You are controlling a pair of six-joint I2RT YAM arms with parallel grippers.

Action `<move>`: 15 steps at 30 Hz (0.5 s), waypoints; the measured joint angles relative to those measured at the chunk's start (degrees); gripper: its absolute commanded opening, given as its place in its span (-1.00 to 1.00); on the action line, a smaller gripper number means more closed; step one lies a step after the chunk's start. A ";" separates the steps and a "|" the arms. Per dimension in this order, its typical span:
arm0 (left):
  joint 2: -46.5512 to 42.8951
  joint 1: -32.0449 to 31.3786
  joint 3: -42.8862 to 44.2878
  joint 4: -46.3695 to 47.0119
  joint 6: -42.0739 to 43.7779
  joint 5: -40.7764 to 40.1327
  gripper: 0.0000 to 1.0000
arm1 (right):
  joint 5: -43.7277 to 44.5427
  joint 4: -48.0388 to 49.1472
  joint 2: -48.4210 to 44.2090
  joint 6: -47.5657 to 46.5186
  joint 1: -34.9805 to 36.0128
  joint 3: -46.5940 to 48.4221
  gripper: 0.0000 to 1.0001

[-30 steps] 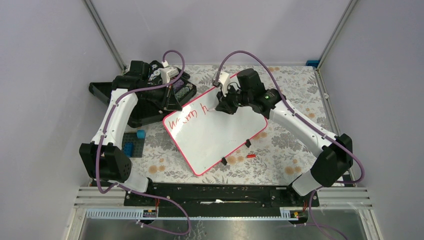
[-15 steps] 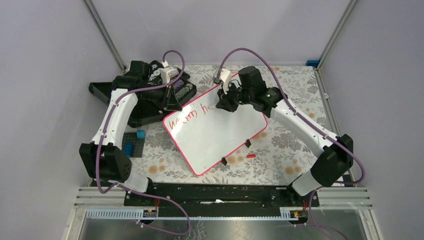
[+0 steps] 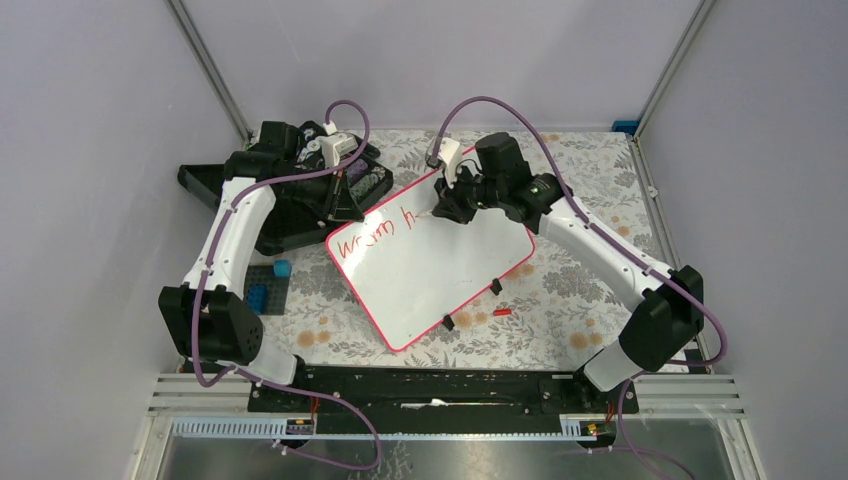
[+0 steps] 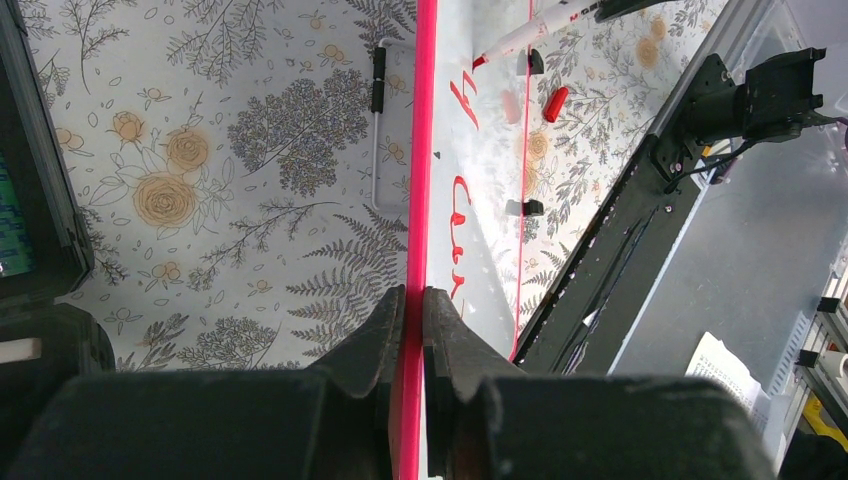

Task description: Write a sentence on the whiteboard

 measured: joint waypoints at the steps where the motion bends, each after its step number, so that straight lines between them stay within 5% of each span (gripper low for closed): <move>1: 0.00 0.00 0.00 0.02 0.00 0.00 -1.00 | 0.00 0.02 0.00 -0.07 -0.15 0.00 -1.00; 15: 0.00 0.00 -0.02 0.02 0.00 0.04 -1.00 | 0.59 0.00 0.24 -0.31 -2.21 1.62 -1.00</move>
